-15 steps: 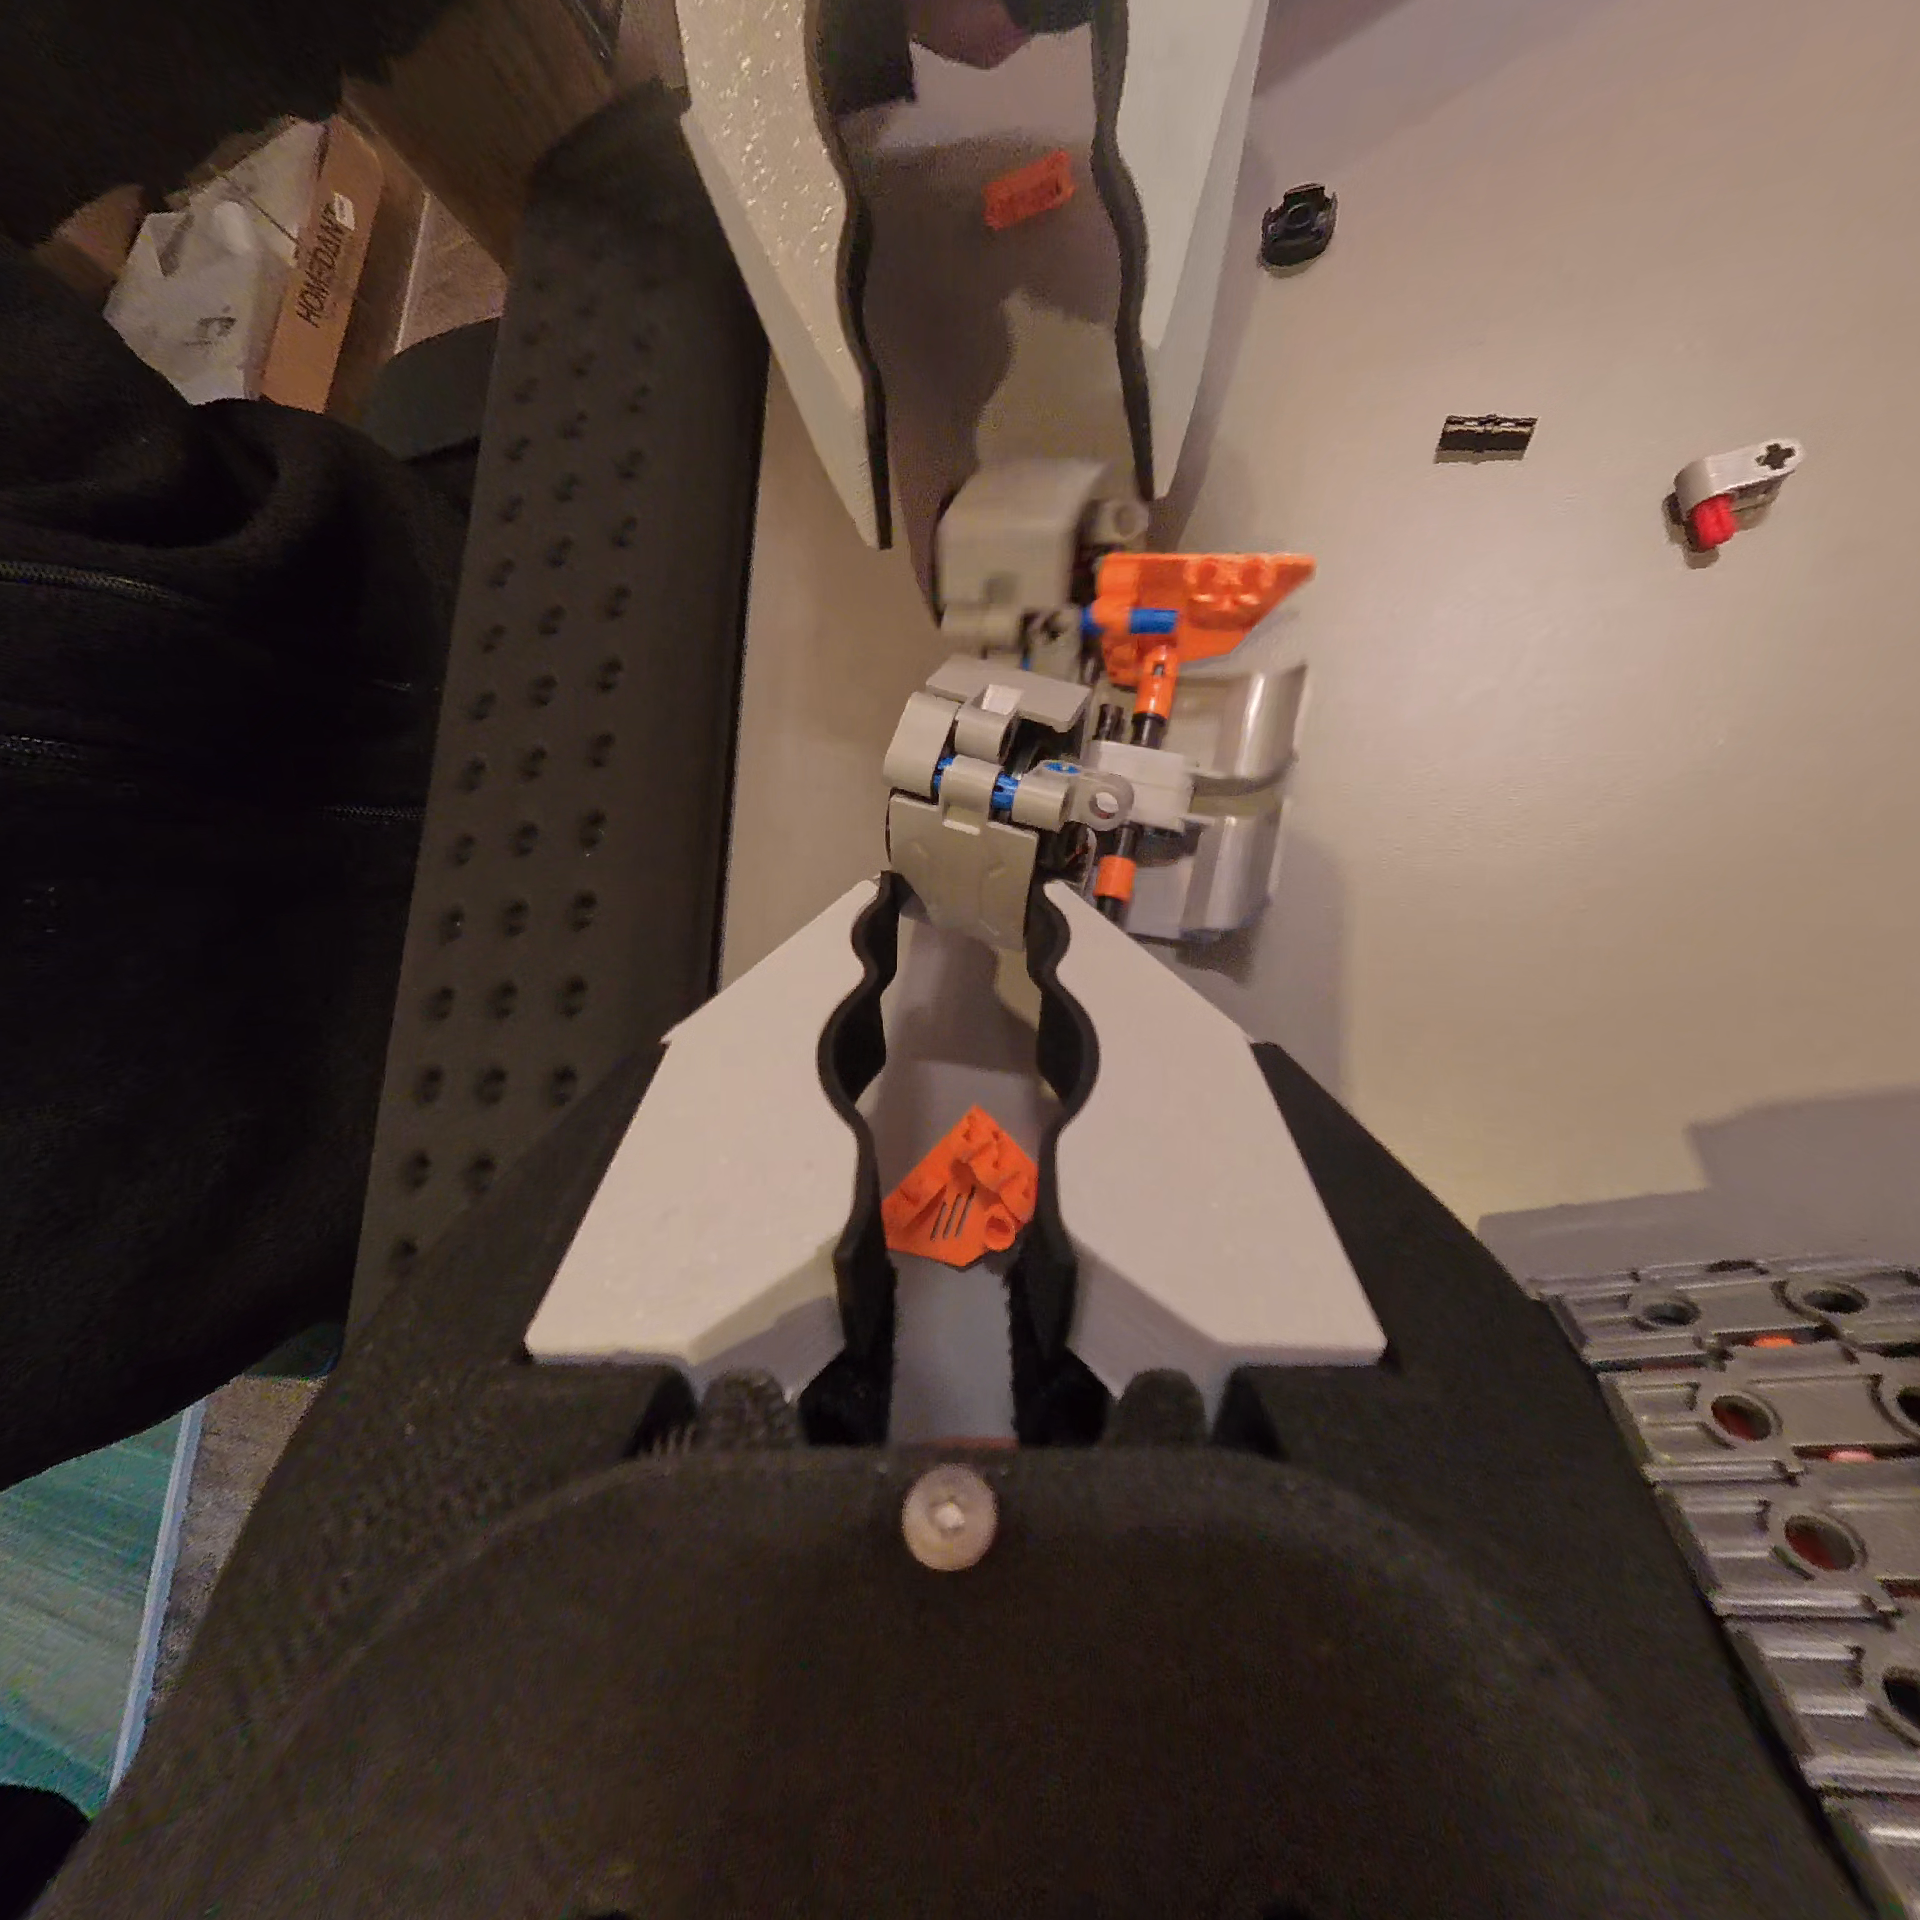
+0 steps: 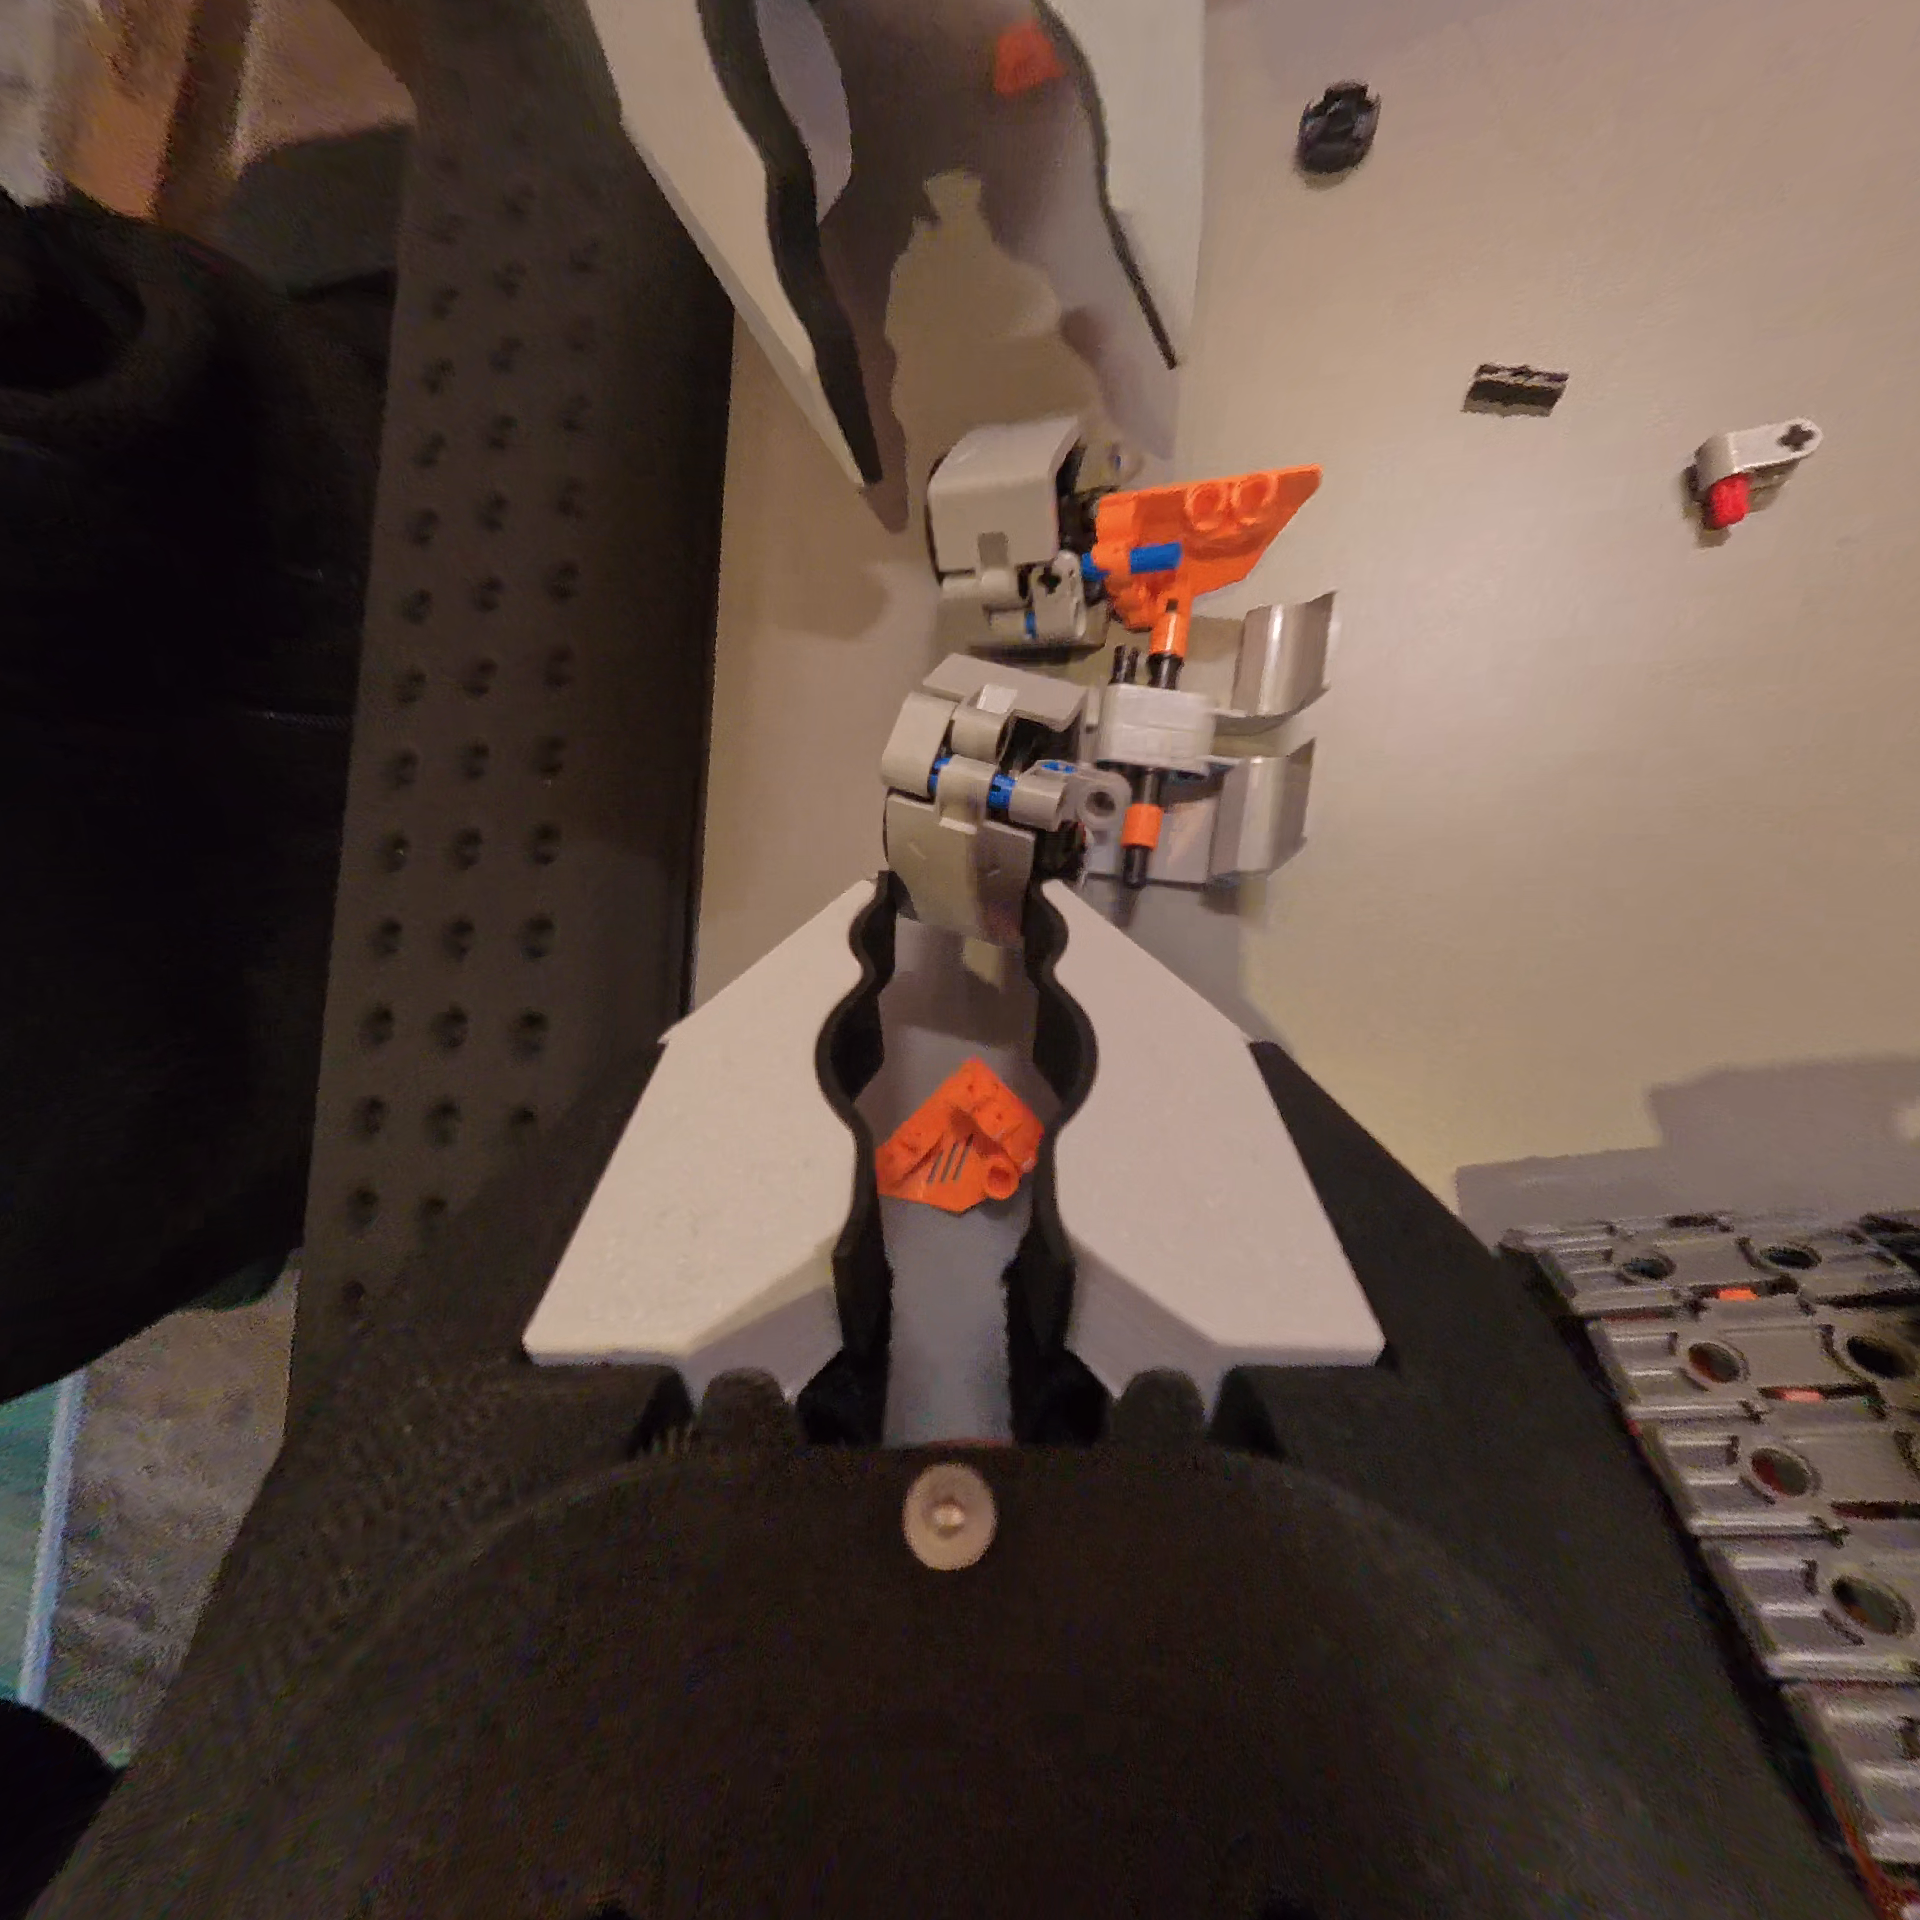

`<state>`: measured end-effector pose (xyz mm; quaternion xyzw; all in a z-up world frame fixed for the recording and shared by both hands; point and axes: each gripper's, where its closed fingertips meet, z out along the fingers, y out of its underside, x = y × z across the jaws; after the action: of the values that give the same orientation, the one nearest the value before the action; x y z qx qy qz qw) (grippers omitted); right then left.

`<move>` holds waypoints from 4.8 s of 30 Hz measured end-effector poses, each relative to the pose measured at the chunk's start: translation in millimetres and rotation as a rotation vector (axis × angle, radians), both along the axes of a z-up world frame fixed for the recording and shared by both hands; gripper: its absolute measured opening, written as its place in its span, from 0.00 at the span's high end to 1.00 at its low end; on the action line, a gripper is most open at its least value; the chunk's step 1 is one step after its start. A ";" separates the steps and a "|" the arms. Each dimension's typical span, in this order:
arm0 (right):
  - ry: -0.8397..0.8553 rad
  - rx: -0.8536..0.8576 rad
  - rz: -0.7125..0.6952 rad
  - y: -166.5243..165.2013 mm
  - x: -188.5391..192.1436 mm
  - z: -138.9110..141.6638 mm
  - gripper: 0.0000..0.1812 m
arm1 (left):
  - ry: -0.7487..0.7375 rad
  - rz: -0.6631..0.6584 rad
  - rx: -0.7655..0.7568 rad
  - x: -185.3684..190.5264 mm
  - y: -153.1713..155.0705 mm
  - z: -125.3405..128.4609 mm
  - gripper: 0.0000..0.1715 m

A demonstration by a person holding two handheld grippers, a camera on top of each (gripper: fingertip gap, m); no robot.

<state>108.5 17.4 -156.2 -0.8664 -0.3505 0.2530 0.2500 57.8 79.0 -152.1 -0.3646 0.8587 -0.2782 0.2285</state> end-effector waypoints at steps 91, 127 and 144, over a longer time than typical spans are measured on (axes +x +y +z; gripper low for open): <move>-0.277 0.238 0.039 12.4 -6.0 -4.5 0.83 | -0.264 -0.085 0.475 6.7 13.7 -12.4 0.82; -0.905 0.750 0.283 30.5 -9.9 1.9 0.87 | -0.313 -0.029 0.471 2.3 30.5 -12.4 0.81; -0.903 0.750 0.284 30.5 -10.3 1.6 0.87 | -0.330 -0.033 0.470 1.9 29.8 -12.6 0.81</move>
<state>98.2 47.9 -154.6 -0.6857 -0.5995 -0.2497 0.3287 59.7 108.8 -164.7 -0.2377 0.8567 -0.1309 0.4387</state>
